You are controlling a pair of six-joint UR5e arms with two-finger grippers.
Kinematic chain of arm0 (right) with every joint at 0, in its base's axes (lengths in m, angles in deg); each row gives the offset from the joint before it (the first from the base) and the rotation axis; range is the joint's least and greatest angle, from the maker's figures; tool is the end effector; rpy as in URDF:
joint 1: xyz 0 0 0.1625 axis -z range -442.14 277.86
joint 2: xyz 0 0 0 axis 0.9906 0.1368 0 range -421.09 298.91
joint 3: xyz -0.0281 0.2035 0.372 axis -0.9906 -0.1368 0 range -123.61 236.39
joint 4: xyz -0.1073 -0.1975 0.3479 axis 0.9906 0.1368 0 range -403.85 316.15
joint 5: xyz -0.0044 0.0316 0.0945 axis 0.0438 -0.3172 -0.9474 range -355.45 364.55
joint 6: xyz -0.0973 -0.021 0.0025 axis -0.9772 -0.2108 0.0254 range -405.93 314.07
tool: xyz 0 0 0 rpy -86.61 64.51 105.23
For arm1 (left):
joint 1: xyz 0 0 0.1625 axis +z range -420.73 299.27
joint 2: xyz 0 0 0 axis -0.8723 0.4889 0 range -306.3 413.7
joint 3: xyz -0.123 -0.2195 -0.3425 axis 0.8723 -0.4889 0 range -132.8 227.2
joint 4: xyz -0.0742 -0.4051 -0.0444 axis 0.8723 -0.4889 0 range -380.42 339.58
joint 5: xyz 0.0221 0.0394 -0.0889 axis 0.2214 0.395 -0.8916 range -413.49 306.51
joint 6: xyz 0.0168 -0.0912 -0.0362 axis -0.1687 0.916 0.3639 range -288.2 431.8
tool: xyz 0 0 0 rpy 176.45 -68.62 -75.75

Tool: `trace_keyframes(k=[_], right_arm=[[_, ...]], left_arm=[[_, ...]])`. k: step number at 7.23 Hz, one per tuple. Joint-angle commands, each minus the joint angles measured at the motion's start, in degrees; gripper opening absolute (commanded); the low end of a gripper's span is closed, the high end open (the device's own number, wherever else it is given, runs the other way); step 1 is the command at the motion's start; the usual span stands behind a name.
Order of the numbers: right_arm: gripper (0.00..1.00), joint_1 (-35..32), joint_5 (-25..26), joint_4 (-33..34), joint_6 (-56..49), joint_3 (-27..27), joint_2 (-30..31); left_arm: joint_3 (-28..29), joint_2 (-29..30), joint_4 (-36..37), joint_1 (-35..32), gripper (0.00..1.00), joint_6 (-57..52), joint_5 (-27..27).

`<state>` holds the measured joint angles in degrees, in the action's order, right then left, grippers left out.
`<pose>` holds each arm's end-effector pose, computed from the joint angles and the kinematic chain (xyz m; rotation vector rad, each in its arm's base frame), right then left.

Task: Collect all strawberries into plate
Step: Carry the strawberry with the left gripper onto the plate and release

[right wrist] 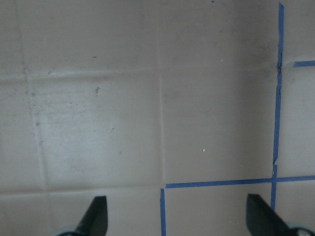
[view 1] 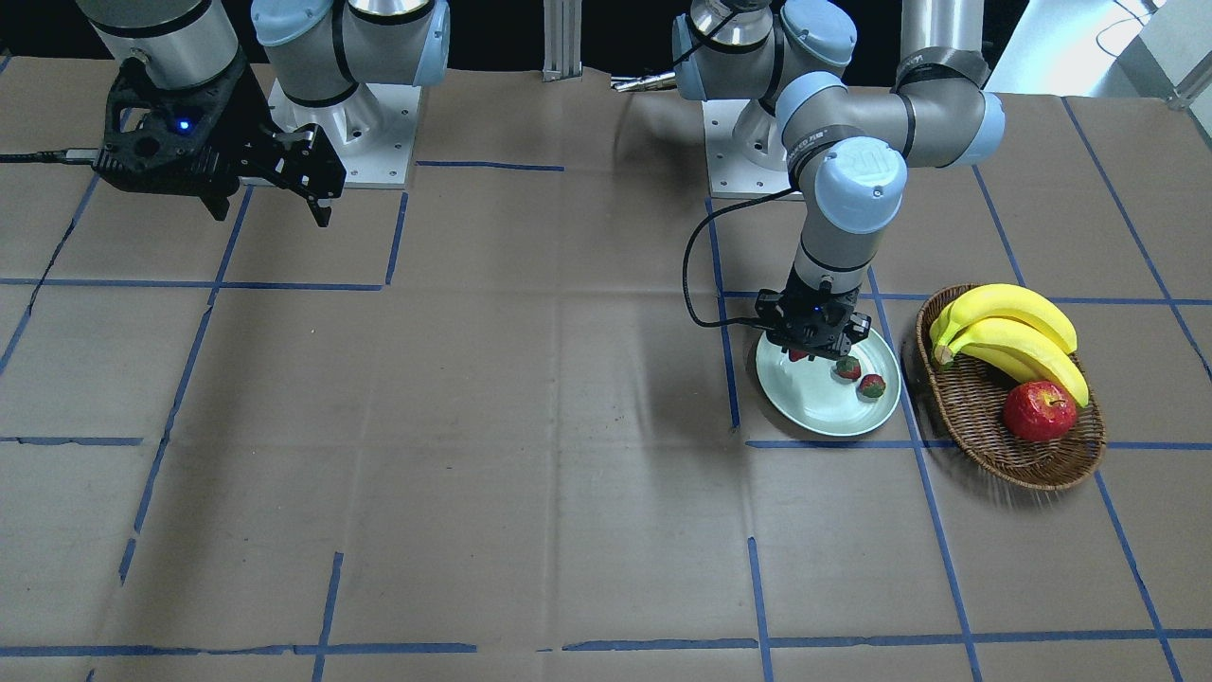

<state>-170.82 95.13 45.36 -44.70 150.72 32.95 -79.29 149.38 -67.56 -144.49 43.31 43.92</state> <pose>0.1217 -0.4629 0.4830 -0.0694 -3.1306 -0.0295 -0.0727 -0.4442 0.2246 0.5804 2.9580 0.0407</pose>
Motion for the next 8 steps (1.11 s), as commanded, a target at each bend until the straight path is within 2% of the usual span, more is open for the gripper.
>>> trace_keyframes(k=[1, 2, 4, 6, 8], right_arm=[[1.00, 0.0, -0.1, -0.1, 0.0, 0.1, -0.1], [1.00, 0.0, 0.0, 0.0, 0.0, -0.3, -0.3], [1.00, 0.0, -0.1, -0.1, 0.0, -1.1, -1.5], [1.00, 0.0, -0.1, -0.7, 0.0, -1.2, -1.5], [1.00, 0.0, -0.1, -0.7, 0.0, -1.2, -1.4]], left_arm=[[-0.9, 0.6, 0.3, 3.4, 0.91, -0.8, -0.1], [-0.8, 0.4, 0.3, 3.6, 0.99, -1.3, -0.1], [0.9, -1.3, -0.8, 2.1, 0.99, 0.1, -1.6], [6.9, -5.3, -11.9, 1.2, 0.99, 7.6, -6.2], [19.5, -6.6, -26.3, -5.8, 0.99, 21.6, -6.3]])
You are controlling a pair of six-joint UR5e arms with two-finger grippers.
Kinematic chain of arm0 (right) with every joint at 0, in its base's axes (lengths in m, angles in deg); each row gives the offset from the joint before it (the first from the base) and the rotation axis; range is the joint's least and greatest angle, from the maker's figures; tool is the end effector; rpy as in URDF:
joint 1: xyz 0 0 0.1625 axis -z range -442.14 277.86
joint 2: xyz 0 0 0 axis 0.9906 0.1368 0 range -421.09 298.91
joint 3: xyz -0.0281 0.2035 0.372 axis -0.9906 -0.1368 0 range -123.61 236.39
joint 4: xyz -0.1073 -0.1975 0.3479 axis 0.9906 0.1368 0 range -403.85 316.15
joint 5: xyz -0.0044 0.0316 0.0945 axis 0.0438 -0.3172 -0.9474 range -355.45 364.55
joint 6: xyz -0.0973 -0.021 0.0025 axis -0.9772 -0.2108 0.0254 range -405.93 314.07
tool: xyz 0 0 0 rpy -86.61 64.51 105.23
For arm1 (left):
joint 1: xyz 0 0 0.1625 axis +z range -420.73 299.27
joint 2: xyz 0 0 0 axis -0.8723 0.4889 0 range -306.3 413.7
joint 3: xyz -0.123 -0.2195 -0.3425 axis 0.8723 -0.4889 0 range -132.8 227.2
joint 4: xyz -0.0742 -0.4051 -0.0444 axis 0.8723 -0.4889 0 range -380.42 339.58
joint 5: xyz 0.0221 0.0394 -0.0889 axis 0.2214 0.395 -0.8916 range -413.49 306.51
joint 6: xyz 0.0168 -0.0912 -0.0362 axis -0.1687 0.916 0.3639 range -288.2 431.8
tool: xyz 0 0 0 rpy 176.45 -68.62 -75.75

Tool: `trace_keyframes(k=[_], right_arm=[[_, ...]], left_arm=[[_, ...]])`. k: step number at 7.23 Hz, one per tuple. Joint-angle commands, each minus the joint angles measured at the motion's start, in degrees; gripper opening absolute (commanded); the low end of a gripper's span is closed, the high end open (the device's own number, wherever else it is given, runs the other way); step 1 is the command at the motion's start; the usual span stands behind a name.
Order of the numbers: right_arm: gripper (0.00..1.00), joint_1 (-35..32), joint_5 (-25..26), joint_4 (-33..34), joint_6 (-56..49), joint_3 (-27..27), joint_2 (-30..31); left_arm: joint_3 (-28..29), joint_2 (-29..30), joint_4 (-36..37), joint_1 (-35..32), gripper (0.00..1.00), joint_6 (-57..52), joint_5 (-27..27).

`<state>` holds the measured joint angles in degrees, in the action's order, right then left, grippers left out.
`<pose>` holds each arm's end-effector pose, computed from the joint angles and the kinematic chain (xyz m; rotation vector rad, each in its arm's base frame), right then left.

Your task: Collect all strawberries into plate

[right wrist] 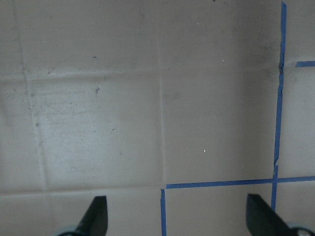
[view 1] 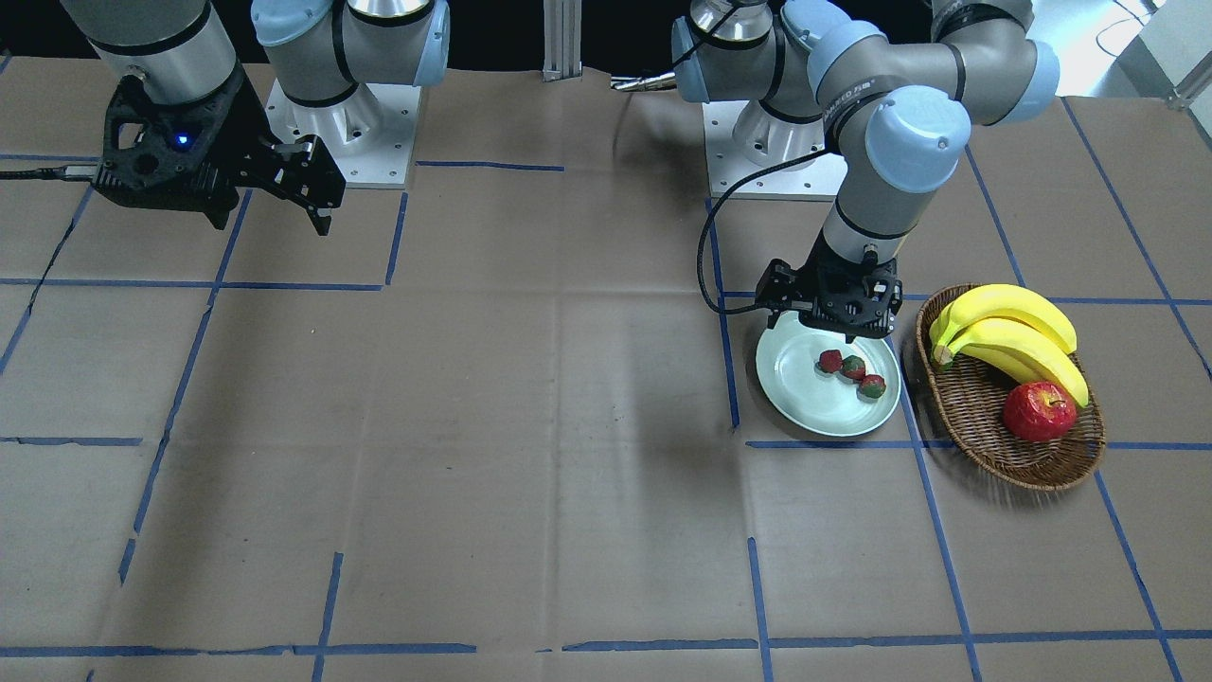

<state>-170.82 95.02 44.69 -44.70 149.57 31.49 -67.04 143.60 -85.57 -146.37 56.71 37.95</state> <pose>0.1217 -0.4720 0.4799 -0.0694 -3.1321 -0.0563 -0.0957 -0.4667 0.3289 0.2909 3.1012 -0.0126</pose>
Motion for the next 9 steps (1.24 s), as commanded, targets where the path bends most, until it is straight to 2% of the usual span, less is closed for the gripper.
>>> trace_keyframes(k=[1, 3, 4, 5, 9], right_arm=[[1.00, 0.0, 0.1, 0.0, 0.0, 0.0, 0.1], [1.00, 0.0, 0.1, 0.0, 0.0, 0.0, 0.1], [1.00, 0.0, 0.1, 0.0, 0.0, 0.0, 0.1], [1.00, 0.0, 0.1, 0.0, 0.0, 0.0, 0.1], [1.00, 0.0, 0.1, -0.1, 0.0, 0.0, 0.1]], left_arm=[[13.7, -0.4, -14.5, -7.7, 0.99, 15.6, -0.3], [22.7, -2.1, -27.8, -11.9, 0.99, 20.8, -0.3], [26.4, -2.4, -31.4, -11.9, 0.99, 20.9, -0.2], [28.0, -3.0, -34.3, -11.7, 1.00, 20.9, -0.1], [27.9, -4.5, -37.8, -9.8, 1.00, 20.0, 0.2]])
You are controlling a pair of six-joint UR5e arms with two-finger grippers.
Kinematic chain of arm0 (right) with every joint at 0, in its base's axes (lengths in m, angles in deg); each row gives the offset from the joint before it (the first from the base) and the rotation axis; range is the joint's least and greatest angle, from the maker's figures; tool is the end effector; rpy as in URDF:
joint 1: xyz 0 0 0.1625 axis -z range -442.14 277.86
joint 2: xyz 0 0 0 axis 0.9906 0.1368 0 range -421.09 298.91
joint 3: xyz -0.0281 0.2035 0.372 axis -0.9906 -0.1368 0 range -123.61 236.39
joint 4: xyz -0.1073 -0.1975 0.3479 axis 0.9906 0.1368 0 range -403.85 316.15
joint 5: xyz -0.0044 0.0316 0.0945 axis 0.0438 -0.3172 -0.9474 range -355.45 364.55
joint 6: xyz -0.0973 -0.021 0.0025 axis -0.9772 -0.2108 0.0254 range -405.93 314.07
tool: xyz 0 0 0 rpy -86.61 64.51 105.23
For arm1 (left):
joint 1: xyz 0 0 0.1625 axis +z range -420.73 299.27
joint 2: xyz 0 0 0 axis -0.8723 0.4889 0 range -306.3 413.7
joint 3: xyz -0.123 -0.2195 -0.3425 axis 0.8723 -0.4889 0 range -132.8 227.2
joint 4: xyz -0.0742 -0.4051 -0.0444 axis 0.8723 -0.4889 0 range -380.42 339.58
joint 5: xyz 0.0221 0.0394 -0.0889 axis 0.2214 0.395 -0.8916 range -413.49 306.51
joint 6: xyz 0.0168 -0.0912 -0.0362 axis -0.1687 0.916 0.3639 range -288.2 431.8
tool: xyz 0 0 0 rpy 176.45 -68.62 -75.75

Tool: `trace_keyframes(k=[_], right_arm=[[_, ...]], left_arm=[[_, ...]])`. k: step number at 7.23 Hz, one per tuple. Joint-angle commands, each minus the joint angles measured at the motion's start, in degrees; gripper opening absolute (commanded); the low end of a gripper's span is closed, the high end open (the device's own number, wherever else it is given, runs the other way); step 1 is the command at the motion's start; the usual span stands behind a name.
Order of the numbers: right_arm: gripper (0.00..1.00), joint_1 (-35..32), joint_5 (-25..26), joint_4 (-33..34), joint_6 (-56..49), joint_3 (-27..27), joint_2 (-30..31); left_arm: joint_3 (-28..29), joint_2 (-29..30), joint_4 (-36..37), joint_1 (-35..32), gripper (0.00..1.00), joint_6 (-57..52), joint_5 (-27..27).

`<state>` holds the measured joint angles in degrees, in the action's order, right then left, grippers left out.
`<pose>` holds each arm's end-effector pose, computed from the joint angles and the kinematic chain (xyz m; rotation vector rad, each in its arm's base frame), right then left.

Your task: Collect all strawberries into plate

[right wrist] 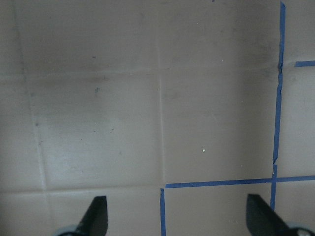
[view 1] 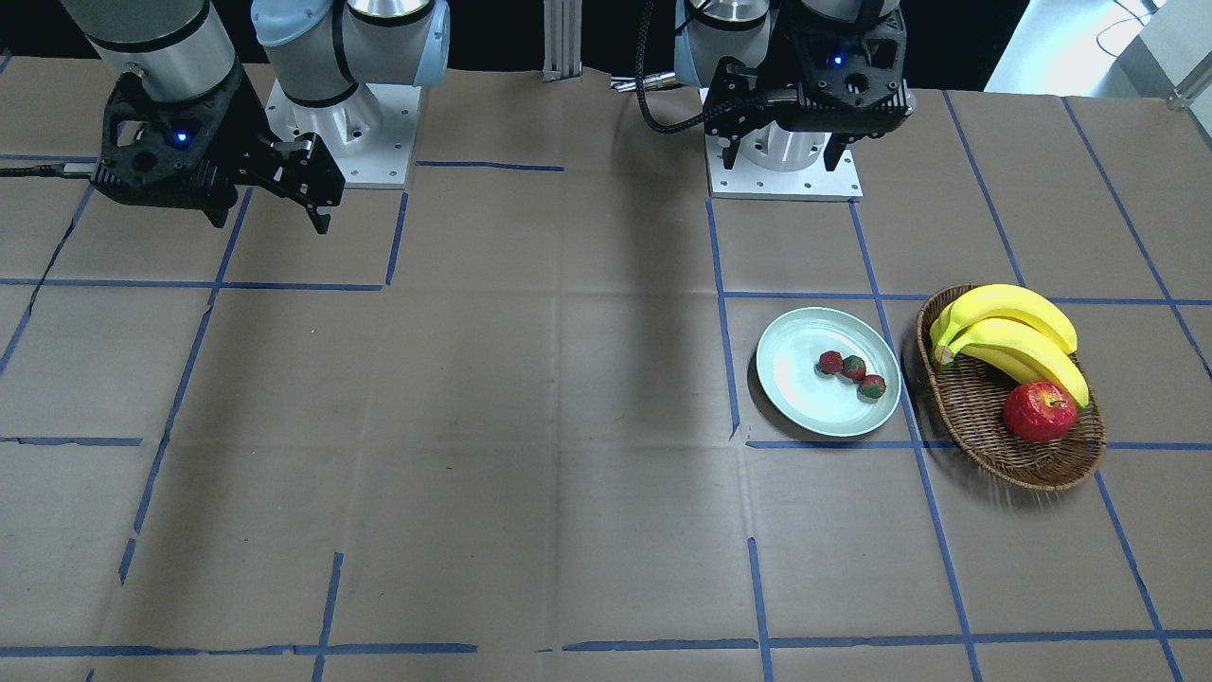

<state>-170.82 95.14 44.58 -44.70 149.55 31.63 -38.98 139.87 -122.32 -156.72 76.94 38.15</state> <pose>0.1215 -0.4710 0.4810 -0.0693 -3.1301 -0.0549 -0.1770 -0.4363 0.5322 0.0245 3.1040 0.1102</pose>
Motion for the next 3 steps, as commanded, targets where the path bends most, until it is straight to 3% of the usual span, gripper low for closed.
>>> trace_keyframes(k=[1, 3], right_arm=[[1.00, 0.0, 0.0, 0.0, 0.0, 0.0, 0.0], [1.00, 0.0, 0.0, 0.0, 0.0, 0.0, 0.0]], left_arm=[[-0.9, -1.0, -1.2, 1.6, 1.00, -0.2, -0.1], [-1.5, -0.8, -1.2, 3.2, 1.00, -0.2, -0.7]])
